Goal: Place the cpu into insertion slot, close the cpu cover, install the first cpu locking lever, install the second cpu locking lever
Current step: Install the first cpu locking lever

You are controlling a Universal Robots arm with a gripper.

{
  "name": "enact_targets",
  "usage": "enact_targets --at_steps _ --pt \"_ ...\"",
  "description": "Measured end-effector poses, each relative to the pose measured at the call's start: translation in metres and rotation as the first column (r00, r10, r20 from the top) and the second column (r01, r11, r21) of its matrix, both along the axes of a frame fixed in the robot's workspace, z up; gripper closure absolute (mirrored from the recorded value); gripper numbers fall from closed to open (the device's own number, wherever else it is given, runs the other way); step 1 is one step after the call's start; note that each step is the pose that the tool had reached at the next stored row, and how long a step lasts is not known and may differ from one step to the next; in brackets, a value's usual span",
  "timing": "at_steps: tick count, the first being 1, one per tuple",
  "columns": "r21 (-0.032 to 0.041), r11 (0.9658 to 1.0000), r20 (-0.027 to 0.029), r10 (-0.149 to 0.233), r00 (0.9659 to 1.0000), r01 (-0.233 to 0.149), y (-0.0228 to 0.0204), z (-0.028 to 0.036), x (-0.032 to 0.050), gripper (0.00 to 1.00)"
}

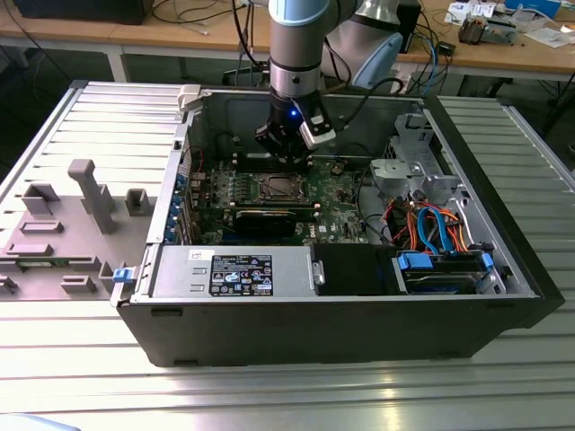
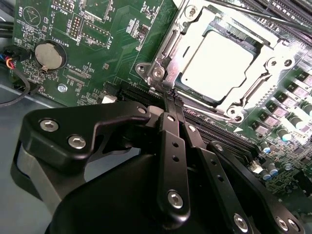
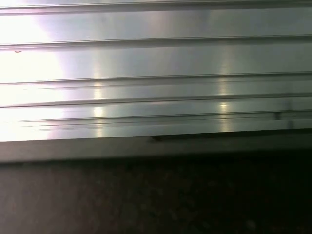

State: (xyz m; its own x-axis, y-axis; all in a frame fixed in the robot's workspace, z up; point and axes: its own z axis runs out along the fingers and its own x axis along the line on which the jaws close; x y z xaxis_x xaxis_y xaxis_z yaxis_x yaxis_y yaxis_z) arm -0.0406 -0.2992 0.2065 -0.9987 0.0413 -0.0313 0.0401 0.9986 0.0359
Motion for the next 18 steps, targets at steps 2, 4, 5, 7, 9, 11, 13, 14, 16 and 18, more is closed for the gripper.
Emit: enact_targets --at_steps 2,4,5,7,9,11,13,14,16,18 --pt "0.0001 1.0000 0.0000 0.000 1.0000 0.000 0.0000 0.0000 0.0002 0.89" --pt "-0.0004 1.0000 -0.0005 0.000 1.0000 0.000 0.0000 0.0000 0.0005 0.89" --pt "-0.0026 1.0000 -0.0017 0.000 1.0000 0.000 0.0000 -0.0001 0.0017 0.89" --pt "-0.0035 1.0000 -0.0023 0.000 1.0000 0.000 0.0000 -0.0003 0.0018 0.89" --pt "-0.0039 1.0000 -0.0026 0.000 1.0000 0.000 -0.0001 -0.0005 0.0018 0.89" --pt "-0.0036 1.0000 -0.0025 0.000 1.0000 0.000 -0.0004 -0.0006 0.0019 0.89" --pt "-0.0039 1.0000 -0.0025 0.000 1.0000 0.000 -0.0007 -0.0007 0.0019 0.89" --pt "-0.0043 1.0000 -0.0026 0.000 1.0000 0.000 -0.0008 -0.0006 0.0018 0.89" --pt "-0.0070 1.0000 -0.0028 0.000 1.0000 0.000 -0.0009 -0.0008 0.0019 0.89" --pt "-0.0082 1.0000 -0.0027 0.000 1.0000 0.000 -0.0010 -0.0008 0.0018 0.89"
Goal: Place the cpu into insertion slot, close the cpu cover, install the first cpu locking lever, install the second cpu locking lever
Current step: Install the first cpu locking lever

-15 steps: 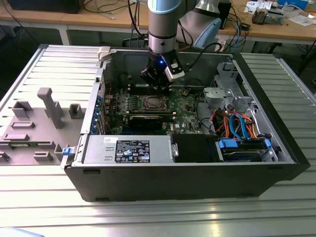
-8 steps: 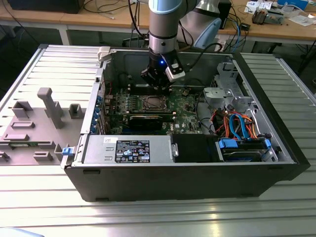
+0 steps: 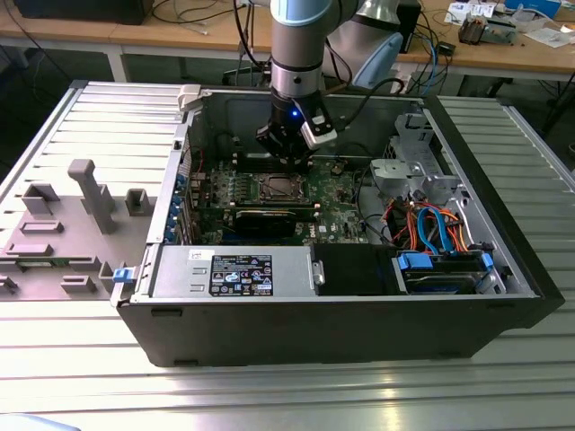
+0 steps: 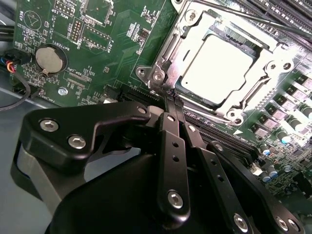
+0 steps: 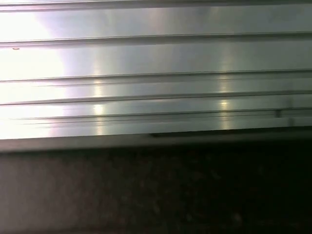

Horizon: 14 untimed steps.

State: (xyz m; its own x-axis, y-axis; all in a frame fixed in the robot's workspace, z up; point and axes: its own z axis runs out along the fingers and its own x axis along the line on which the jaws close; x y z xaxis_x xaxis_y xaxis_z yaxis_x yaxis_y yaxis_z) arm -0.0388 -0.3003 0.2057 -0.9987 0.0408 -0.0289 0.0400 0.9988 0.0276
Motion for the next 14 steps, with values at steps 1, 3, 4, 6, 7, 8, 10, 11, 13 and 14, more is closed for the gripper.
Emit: enact_targets --at_steps 1,3,4,6,7,8,10,11,13,14 --pt "-0.0007 1.0000 0.0000 0.000 1.0000 0.000 -0.0001 0.0000 0.0000 0.89" --pt "-0.0029 1.0000 -0.0001 0.000 1.0000 0.000 -0.0002 -0.0001 0.0000 0.89" --pt "-0.0041 1.0000 -0.0001 0.000 1.0000 0.000 -0.0002 -0.0002 0.0000 0.89" --pt "-0.0065 1.0000 0.0000 0.000 1.0000 0.000 -0.0002 -0.0004 0.0000 0.89" --pt "-0.0077 1.0000 -0.0001 0.000 1.0000 0.000 -0.0002 -0.0005 0.0000 0.89" --pt "-0.0098 1.0000 -0.0001 0.000 1.0000 0.000 -0.0002 -0.0007 0.0000 0.89" --pt "-0.0135 0.9999 -0.0001 0.000 1.0000 0.000 -0.0002 -0.0012 0.0000 0.89" --pt "-0.0154 0.9999 -0.0001 0.000 1.0000 0.000 -0.0002 -0.0016 0.0000 0.89" --pt "-0.0181 0.9998 -0.0001 0.000 1.0000 0.000 -0.0002 -0.0022 0.0000 0.89" --pt "-0.0185 0.9998 -0.0003 0.000 1.0000 0.000 -0.0002 -0.0024 0.0000 0.89"
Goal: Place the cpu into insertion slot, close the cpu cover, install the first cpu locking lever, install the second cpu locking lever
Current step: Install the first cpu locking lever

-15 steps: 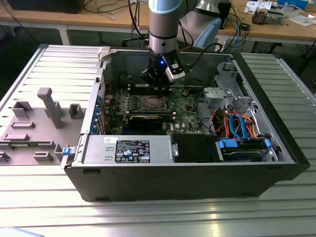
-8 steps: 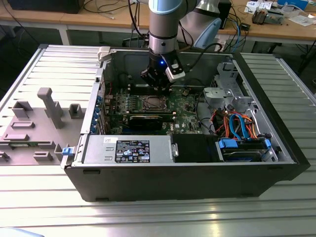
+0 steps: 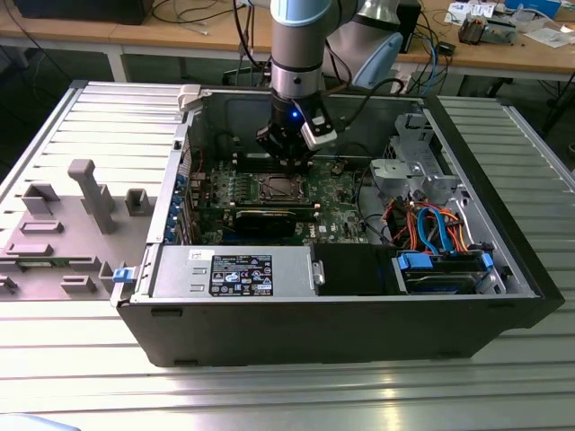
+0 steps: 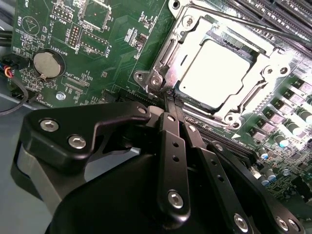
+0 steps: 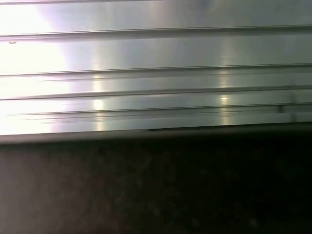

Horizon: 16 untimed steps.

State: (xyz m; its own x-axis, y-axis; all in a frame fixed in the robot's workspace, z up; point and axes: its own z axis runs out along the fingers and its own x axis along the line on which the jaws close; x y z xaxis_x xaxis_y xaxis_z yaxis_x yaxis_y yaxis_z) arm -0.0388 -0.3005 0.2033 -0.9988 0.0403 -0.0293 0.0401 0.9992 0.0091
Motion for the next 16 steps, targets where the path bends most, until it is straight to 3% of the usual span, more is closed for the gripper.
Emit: enact_targets --at_steps 4,6,10,16 --pt "0.0028 1.0000 -0.0013 0.000 1.0000 0.000 0.0000 -0.0006 0.0000 0.89" --pt "0.0085 1.0000 -0.0016 0.000 1.0000 0.000 0.0001 -0.0008 0.0000 0.89" --pt "0.0283 0.9996 -0.0021 0.000 1.0000 0.000 0.0000 -0.0007 0.0000 0.89" --pt "0.0289 0.9996 -0.0019 0.000 1.0000 0.000 0.0000 0.0042 0.0001 0.89"
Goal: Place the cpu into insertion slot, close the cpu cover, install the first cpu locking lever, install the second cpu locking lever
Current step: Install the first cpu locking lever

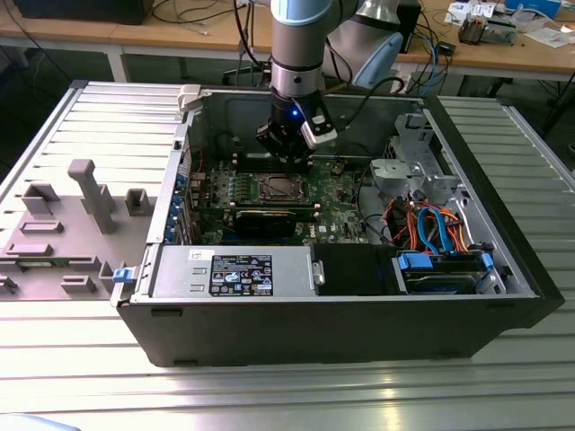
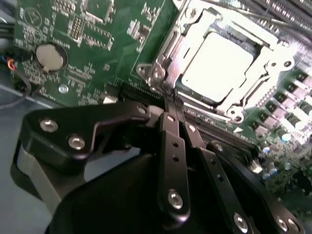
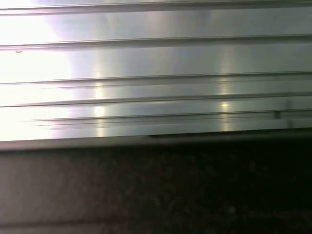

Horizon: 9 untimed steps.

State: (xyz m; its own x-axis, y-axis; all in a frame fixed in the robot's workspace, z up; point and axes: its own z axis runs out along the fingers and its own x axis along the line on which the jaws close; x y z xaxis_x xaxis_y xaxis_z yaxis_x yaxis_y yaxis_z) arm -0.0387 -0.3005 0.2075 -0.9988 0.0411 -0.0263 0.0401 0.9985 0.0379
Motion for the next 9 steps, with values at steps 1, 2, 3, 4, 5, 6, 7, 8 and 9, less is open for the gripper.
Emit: enact_targets --at_steps 1,2,3,4,5,6,7,8,9 --pt "-0.0012 1.0000 -0.0001 0.000 1.0000 0.000 -0.0001 0.0001 0.0000 0.89" --pt "-0.0031 1.0000 -0.0003 0.000 1.0000 0.000 -0.0006 0.0001 -0.0001 0.89" --pt "-0.0039 1.0000 -0.0002 0.000 1.0000 0.000 -0.0017 0.0001 -0.0001 0.89" --pt "-0.0047 1.0000 -0.0002 0.000 1.0000 0.000 -0.0029 0.0001 -0.0001 0.89" --pt "-0.0053 1.0000 -0.0001 0.000 1.0000 0.000 -0.0038 0.0001 0.0000 0.89" --pt "-0.0058 1.0000 -0.0002 0.000 1.0000 0.000 -0.0046 0.0001 -0.0001 0.89" --pt "-0.0058 1.0000 -0.0001 0.000 1.0000 0.000 -0.0047 0.0001 -0.0001 0.89" --pt "-0.0059 1.0000 -0.0001 0.000 1.0000 0.000 -0.0047 0.0001 -0.0001 0.89" --pt "-0.0060 1.0000 -0.0001 0.000 1.0000 0.000 -0.0047 0.0001 -0.0001 0.89"
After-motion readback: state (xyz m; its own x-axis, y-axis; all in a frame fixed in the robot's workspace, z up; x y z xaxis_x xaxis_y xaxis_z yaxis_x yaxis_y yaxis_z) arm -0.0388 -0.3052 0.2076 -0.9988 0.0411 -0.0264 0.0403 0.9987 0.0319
